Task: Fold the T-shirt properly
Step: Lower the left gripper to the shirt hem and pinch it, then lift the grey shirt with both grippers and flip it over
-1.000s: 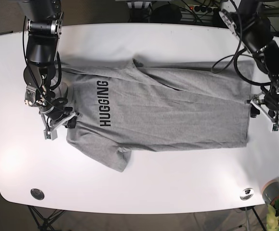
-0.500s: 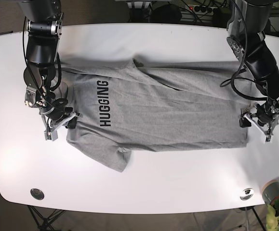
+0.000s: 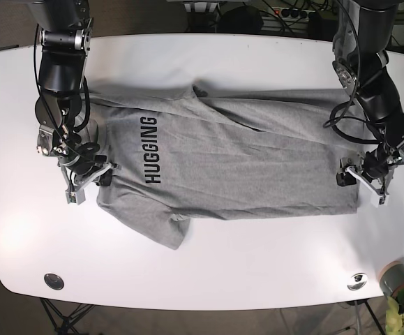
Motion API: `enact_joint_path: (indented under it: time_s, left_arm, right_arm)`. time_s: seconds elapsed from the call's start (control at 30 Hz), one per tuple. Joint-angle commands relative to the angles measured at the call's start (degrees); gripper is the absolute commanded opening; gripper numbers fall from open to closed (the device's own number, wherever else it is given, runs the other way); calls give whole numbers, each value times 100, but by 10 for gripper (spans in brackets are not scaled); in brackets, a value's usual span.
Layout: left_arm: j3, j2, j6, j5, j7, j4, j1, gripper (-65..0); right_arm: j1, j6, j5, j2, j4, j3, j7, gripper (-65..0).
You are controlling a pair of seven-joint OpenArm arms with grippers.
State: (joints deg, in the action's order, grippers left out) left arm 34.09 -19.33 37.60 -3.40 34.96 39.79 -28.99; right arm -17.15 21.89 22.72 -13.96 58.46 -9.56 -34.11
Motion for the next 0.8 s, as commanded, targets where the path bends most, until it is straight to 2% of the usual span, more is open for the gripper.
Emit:
enact_joint_path:
  time_s: [0.0,0.1,0.13,0.23,0.3,0.37,0.57,0.77]
  left_arm:
    - [-11,48,59,-51,227,-186,-182,-204]
    - [-11,48,59,-51,227,-449,-279,-214]
    - [-11,48,59,-51,218,-511,-279,-250]
    - [-2,48,59,-51,192,-511,-261,-419]
    - [-2,48,51,-60,183,-511,-252,-561]
    - [-2,48,42,-78,183,-511,-252,-643]
    - [16,48,59,-51,245,-361,-261,-650]
    - [24,91,68,-51,878,896,-244,-650]
  right_arm:
    - [-145,13,27,-68,146,-15,83,-626]
    - [-153,13,36,-68,146,-15,83,-626]
    - [-153,13,36,-68,154,-15,83,-626]
    - [-153,13,36,-68,154,-15,83,-626]
    - [-153,13,36,-68,154,-15,83,-626]
    - [-153,13,36,-68,154,-15,83,-626]
    - [-57,13,44,-59,585,-15,57,-628]
    - [-13,4,9,-103,1174,-15,-233,-628]
